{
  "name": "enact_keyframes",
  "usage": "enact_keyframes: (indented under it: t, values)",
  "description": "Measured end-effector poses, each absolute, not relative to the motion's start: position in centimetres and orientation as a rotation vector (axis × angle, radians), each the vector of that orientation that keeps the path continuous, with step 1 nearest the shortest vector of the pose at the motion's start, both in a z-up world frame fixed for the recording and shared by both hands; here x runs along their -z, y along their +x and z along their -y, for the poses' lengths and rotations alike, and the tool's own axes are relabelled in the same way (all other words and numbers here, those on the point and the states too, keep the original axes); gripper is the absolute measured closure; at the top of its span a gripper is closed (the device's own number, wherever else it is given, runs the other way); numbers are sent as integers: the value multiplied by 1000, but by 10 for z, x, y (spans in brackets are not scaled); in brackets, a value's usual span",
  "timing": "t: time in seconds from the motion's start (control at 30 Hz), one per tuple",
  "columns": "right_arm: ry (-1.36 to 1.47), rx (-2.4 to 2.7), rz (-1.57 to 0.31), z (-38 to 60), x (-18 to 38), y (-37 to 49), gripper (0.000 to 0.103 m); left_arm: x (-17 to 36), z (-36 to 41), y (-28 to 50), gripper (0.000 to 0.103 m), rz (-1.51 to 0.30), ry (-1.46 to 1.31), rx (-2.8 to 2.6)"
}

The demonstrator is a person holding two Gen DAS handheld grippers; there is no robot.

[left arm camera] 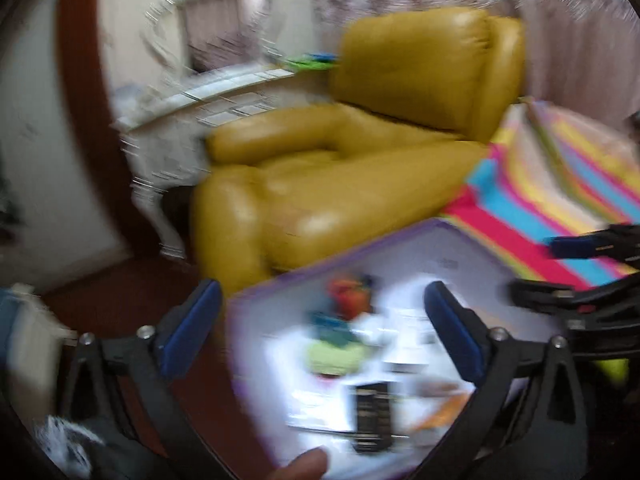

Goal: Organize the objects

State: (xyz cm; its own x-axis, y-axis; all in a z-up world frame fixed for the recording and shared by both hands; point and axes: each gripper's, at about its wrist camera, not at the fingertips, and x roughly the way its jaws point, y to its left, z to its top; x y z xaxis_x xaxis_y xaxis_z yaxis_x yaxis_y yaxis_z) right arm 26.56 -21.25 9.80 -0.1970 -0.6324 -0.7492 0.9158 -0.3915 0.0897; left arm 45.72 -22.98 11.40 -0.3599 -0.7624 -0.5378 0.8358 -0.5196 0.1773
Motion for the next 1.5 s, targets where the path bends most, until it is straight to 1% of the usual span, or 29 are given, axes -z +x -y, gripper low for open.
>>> enact_keyframes:
  t: [0.07, 0.1, 0.17, 0.2, 0.3, 0.4, 0.5, 0.8, 1.5]
  values:
    - [885, 1824, -493, 212, -102, 266, 24, -116, 226, 458, 0, -94, 713, 1898]
    - [890, 1830, -515, 213, -104, 268, 24, -115, 226, 458, 0, -91, 736, 1859]
    - [901, 1821, -577, 214, -105, 273, 23, -112, 232, 455, 0, -165, 804, 1878]
    - [902, 1815, -629, 215, -105, 277, 23, -107, 238, 454, 0, -260, 867, 1938]
    - [903, 1814, -787, 217, -99, 290, 22, -90, 248, 449, 0, -416, 996, 1987]
    - [914, 1805, -854, 215, -92, 298, 22, -76, 253, 442, 0, -456, 1069, 2003]
    - [921, 1785, -892, 215, -85, 304, 22, -70, 249, 443, 0, -478, 1079, 2029]
    - [929, 1738, -915, 219, -75, 315, 22, -70, 249, 448, 0, -513, 1053, 2059]
    - [935, 1715, -913, 222, -71, 321, 22, -63, 250, 454, 0, -519, 1046, 2015]
